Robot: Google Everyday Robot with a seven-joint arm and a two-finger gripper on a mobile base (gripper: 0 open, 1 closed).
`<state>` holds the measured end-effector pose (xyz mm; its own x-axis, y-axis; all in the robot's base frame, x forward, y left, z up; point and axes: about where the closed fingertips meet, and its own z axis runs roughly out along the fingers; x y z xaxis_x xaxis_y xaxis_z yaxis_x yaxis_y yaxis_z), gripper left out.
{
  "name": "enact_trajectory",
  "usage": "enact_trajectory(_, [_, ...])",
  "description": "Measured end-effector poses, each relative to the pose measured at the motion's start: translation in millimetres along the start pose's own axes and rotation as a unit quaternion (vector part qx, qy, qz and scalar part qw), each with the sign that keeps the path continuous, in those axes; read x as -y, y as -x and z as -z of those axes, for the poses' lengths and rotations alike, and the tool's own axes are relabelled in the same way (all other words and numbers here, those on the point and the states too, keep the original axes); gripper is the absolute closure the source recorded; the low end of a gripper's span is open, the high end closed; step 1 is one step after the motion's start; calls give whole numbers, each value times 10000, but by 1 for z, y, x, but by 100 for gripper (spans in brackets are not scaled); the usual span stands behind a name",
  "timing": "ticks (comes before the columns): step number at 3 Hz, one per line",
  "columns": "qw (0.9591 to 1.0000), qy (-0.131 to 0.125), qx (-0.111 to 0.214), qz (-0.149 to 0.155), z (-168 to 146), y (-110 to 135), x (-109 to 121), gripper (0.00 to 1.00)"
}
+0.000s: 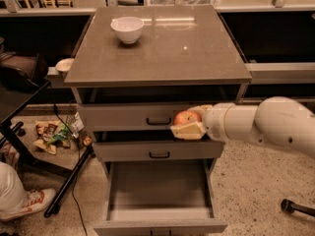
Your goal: Place apple into bottom drawer
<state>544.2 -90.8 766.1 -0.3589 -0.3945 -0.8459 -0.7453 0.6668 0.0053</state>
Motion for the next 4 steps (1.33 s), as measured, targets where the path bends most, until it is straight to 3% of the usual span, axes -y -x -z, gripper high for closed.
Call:
enact_trajectory(1, [9988, 41, 218, -432, -17, -38, -10, 100])
enact_trajectory(2, [9987, 58, 212, -468, -20, -40, -10, 100])
enact_trajectory(4, [9937, 208, 156, -1092, -73, -141, -21, 100])
